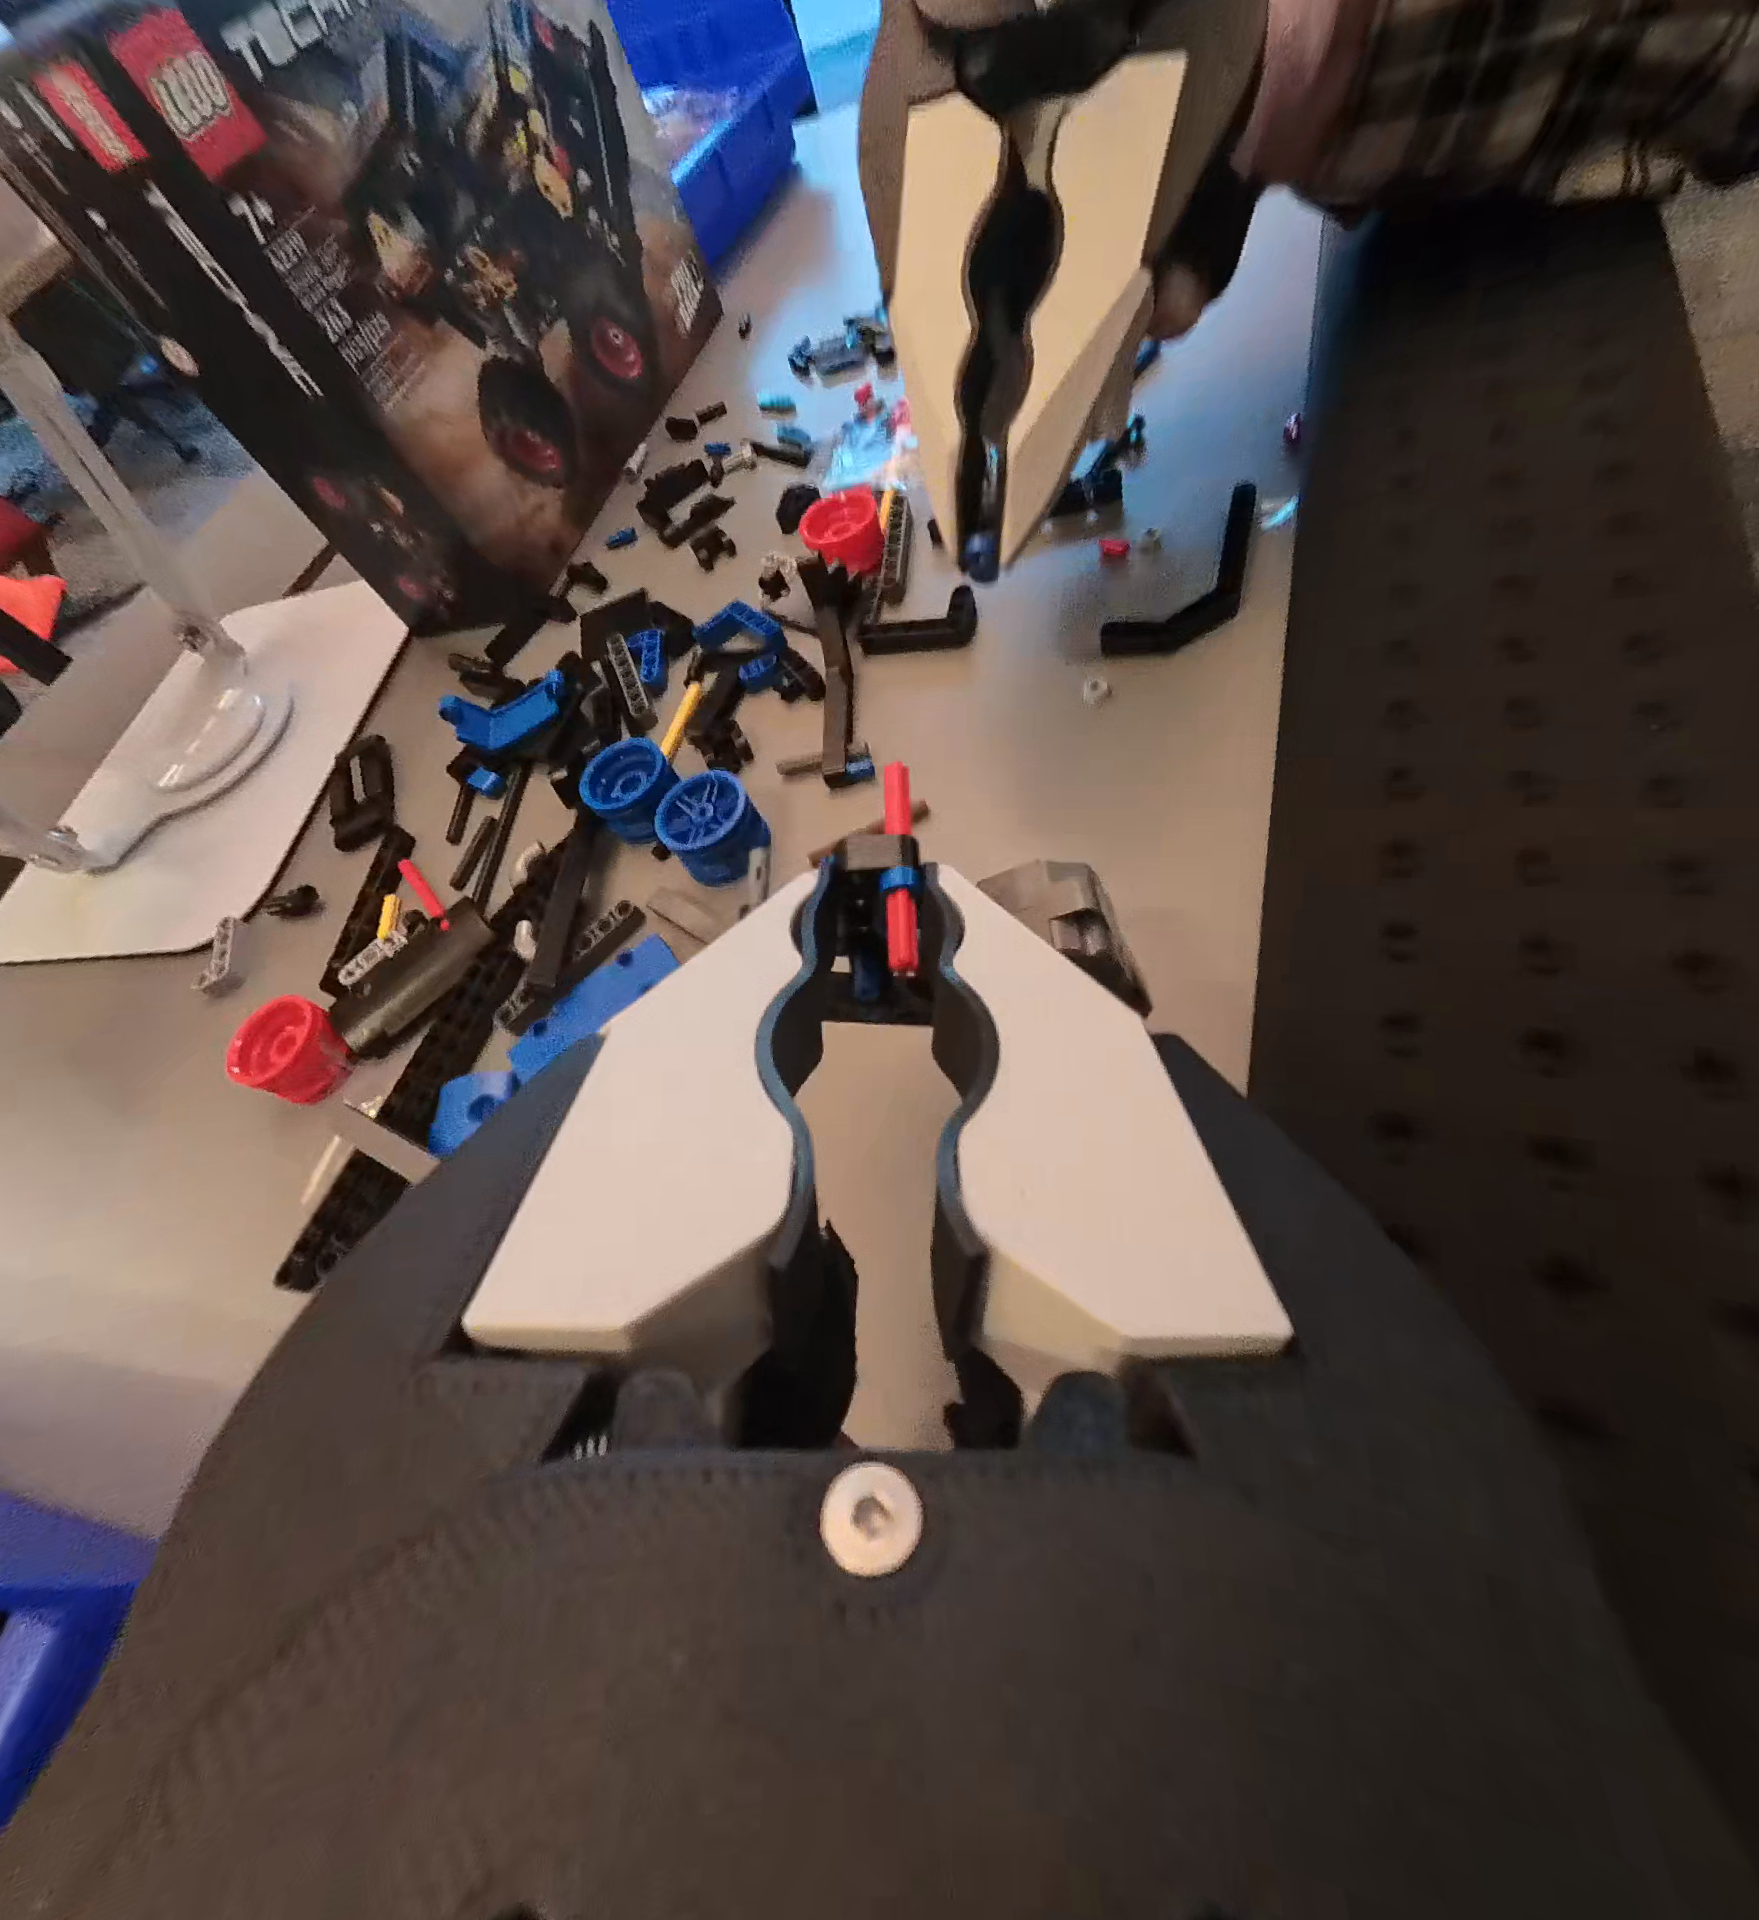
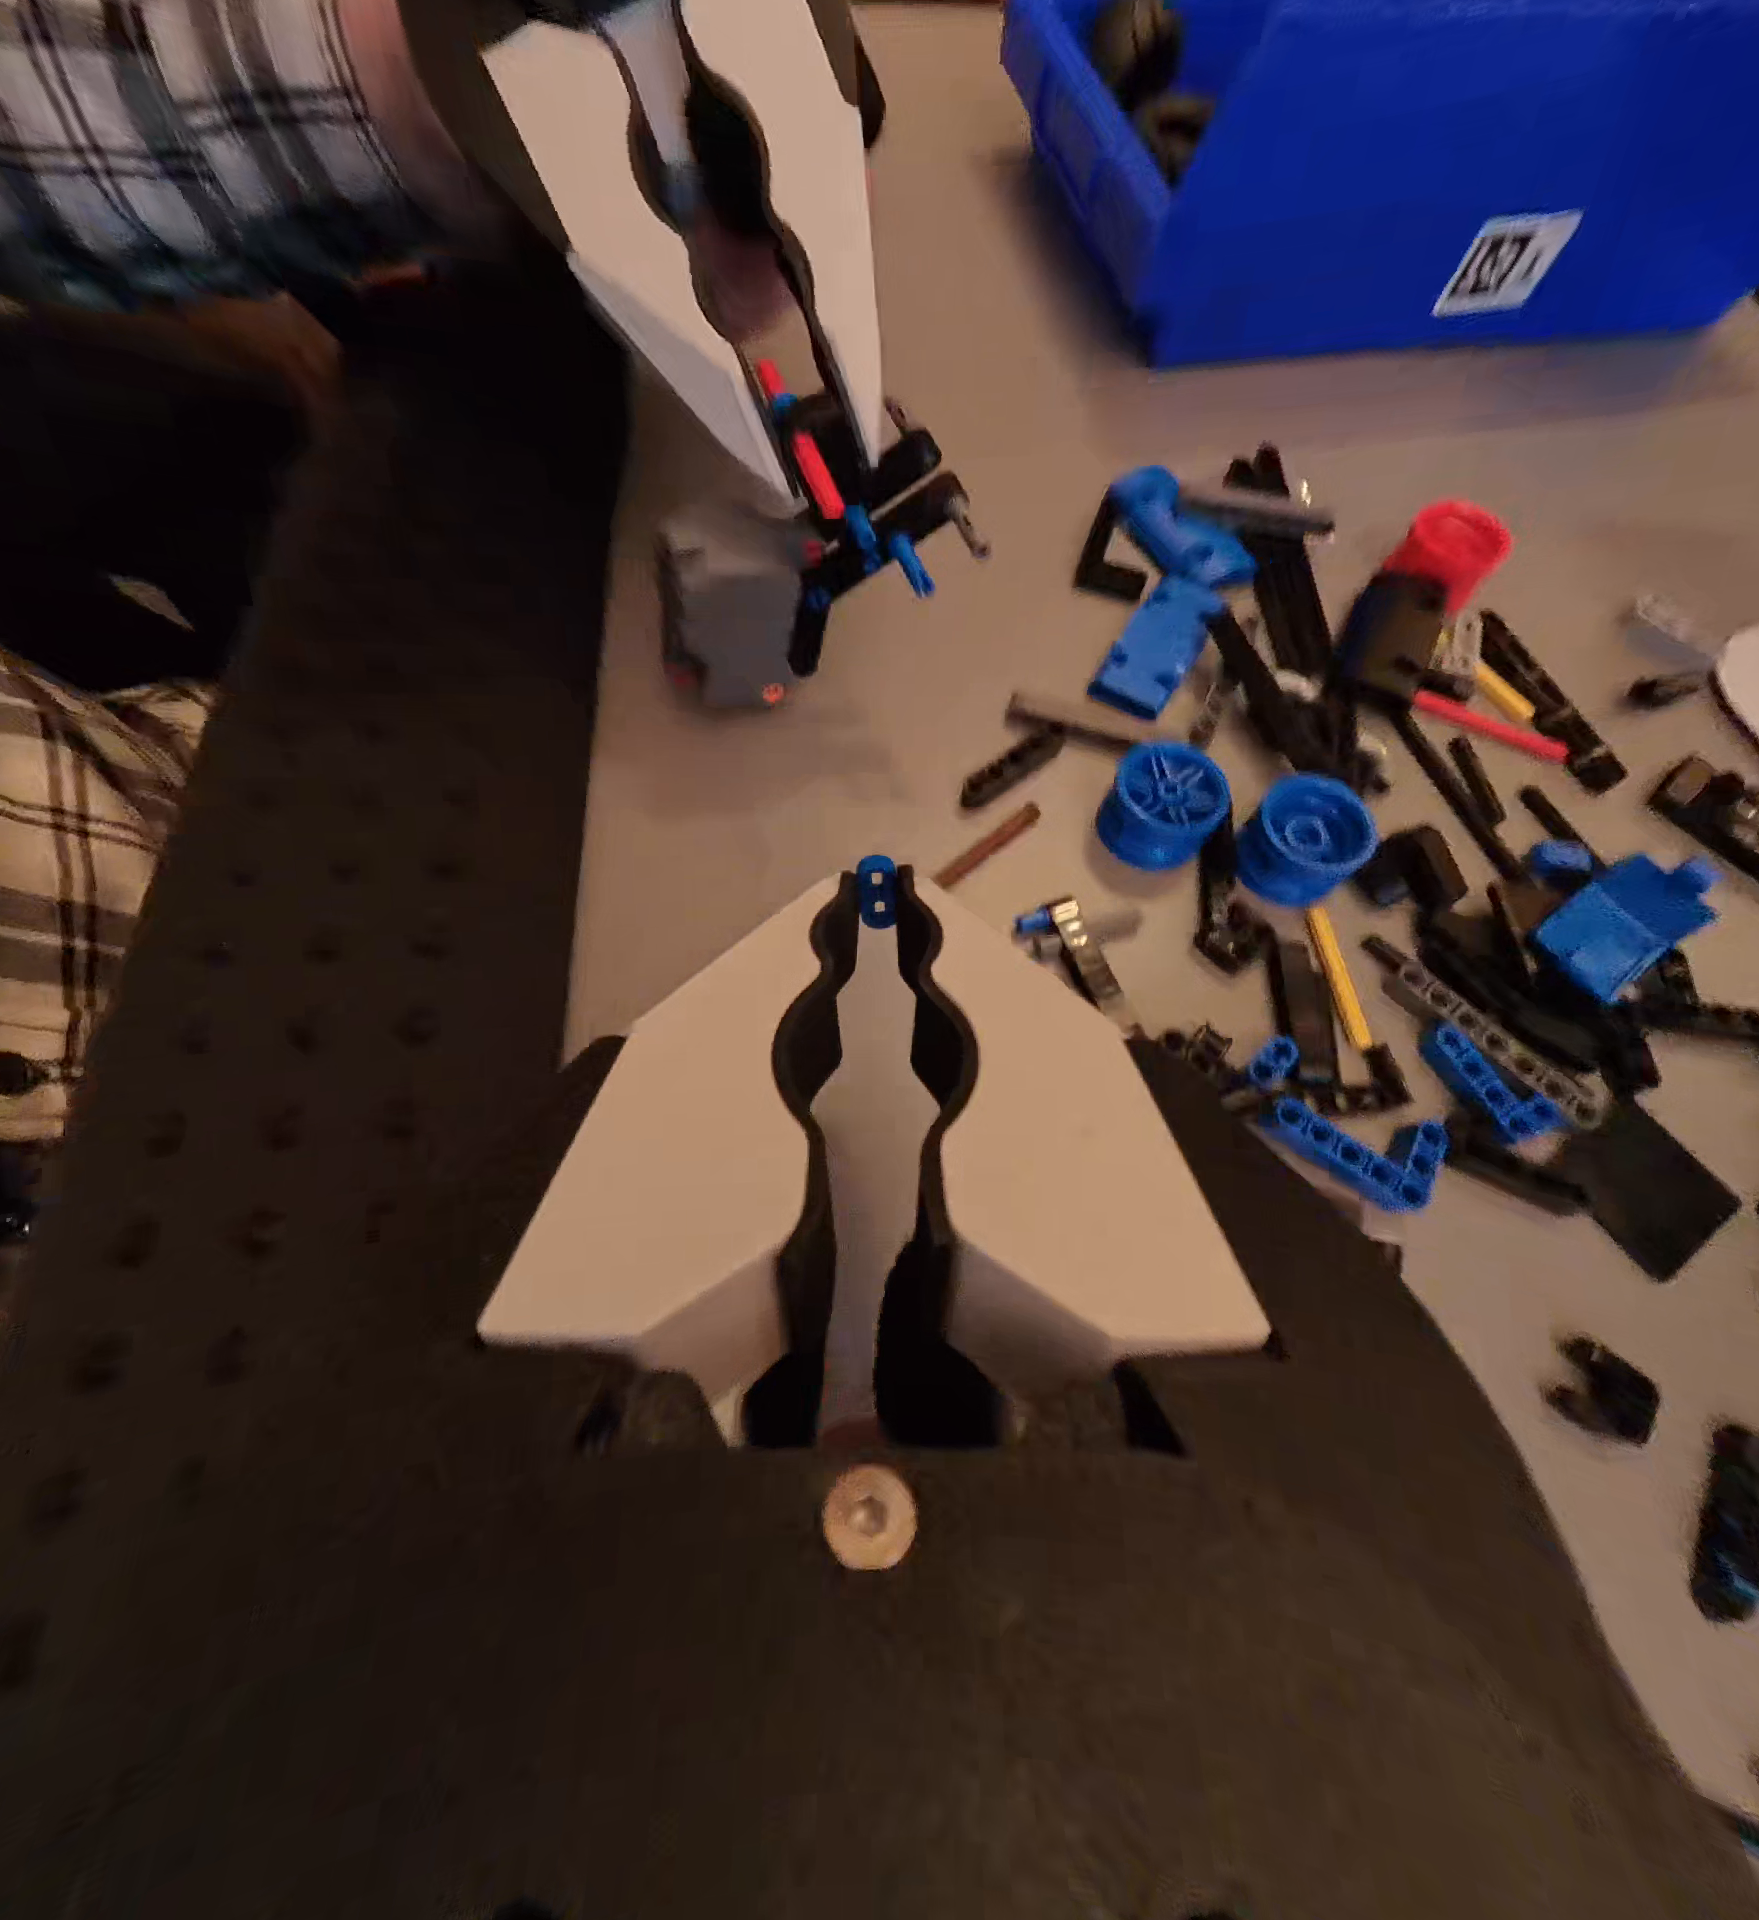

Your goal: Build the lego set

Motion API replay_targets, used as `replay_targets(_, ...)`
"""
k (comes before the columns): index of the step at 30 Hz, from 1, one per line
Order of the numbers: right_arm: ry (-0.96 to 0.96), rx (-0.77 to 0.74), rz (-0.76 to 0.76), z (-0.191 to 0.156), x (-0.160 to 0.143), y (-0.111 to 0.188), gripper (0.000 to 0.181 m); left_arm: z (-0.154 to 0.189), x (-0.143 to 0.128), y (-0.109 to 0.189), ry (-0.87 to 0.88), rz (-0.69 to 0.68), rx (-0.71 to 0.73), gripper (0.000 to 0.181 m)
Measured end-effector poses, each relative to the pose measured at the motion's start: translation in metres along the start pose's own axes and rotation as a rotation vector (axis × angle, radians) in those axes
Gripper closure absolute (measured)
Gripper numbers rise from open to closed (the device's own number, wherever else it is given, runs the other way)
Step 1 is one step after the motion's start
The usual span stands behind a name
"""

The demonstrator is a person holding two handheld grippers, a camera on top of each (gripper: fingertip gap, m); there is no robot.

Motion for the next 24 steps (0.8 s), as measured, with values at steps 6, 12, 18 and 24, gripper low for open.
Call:
replay_targets(6, -0.044, -0.060, -0.076, 0.011, -0.014, 0.000, 0.177, -0.003, -0.011, -0.001, 0.022, -0.049, 0.030, 0.149)
replay_targets(12, -0.012, -0.086, -0.076, 0.010, -0.011, 0.002, 0.176, -0.011, -0.001, 0.010, 0.041, -0.073, 0.019, 0.129)
replay_targets(18, -0.043, -0.105, -0.014, 0.016, -0.009, 0.014, 0.176, -0.017, 0.043, -0.012, -0.055, -0.161, 0.012, 0.141)
replay_targets(24, -0.068, -0.125, 0.035, 0.021, -0.012, 0.026, 0.176, -0.027, 0.055, -0.085, -0.148, -0.465, -0.181, 0.152)
Point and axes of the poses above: each gripper's, where its closed fingertips meet, y back along the fingers, x out of its top, z = x × y across the jaws, the point moved 10 cm from there along y, back along the fingers, and after that the axes turned 6 degrees about -y, right-handed, at the moved point
